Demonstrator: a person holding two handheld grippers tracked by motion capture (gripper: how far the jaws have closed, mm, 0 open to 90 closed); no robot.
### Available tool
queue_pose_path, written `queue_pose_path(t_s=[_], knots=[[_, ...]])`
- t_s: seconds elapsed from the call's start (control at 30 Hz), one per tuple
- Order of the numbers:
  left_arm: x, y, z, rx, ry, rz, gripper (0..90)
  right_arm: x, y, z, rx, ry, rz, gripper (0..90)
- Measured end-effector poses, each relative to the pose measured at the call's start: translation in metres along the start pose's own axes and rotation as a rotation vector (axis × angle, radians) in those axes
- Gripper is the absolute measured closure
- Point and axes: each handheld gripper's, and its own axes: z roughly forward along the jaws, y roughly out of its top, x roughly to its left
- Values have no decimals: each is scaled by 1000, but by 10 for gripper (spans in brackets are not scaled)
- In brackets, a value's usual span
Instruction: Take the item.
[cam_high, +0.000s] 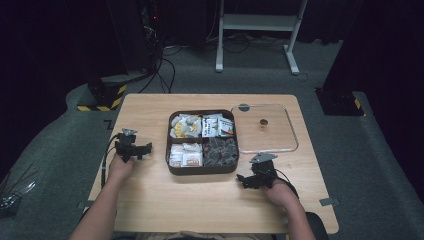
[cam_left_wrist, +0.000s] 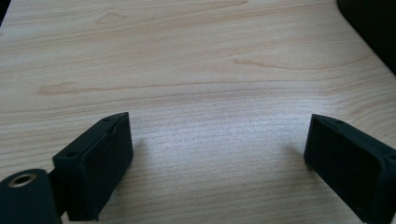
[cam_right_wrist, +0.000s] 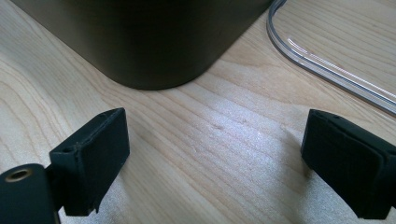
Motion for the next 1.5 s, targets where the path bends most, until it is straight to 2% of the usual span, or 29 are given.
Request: queue_pose_path(t_s=[0.6, 0.8, 1.13, 1.23, 1.5], knots=[[-1, 1, 1, 2, -3, -5, 67, 0, 0, 0, 0, 0, 1, 78], [-5, 1, 1, 10, 30, -24, 50, 0, 0, 0, 0, 1, 1, 78], [-5, 1, 1, 5, 23, -24, 55, 0, 0, 0, 0, 1, 2, 78], [-5, 0, -1, -5, 8, -12, 109, 0, 0, 0, 0, 2, 2, 79], [-1, 3, -6, 27, -10, 11, 207, 0, 0, 0, -1, 2, 2, 79]])
